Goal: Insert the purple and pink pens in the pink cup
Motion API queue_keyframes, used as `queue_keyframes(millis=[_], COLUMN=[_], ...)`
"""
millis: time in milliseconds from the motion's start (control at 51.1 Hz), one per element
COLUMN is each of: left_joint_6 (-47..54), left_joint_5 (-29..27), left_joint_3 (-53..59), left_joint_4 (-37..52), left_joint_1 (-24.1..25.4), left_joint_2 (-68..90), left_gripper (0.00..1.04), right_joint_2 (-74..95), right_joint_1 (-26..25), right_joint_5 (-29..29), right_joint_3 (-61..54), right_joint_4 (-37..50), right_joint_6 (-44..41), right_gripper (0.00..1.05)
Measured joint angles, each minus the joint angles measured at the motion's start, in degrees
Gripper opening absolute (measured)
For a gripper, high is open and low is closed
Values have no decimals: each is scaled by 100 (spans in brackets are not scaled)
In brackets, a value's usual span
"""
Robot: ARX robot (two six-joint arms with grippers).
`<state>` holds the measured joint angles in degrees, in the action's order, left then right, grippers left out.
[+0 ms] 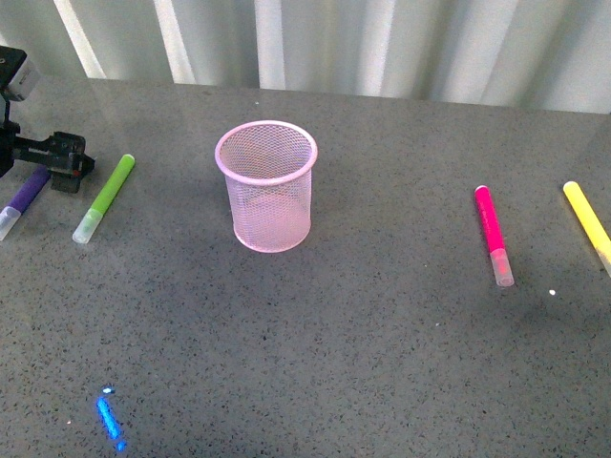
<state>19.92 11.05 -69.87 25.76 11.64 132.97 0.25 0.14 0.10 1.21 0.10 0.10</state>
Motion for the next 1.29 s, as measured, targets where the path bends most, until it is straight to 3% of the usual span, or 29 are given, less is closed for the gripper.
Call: queue_keyframes(millis=[313, 685, 881, 1292], left_joint_6=[74, 85, 85, -50], left_joint_5=[-4, 109, 109, 197], left_joint_3=[-142, -162, -144, 85], left_joint_4=[-295, -485, -538, -553], left_joint_1=[22, 22, 50, 63], left_joint_2=[20, 20, -15, -358], left_gripper=[97, 47, 14, 14], right_joint_2=[0, 0, 0, 0], right_joint_1=[0, 0, 0, 0], right_joint_5=[0, 0, 0, 0], right_joint_3=[0, 0, 0, 0], right_joint_4=[0, 0, 0, 0], right_joint_6=[0, 0, 0, 0], right_gripper=[98, 98, 98, 98])
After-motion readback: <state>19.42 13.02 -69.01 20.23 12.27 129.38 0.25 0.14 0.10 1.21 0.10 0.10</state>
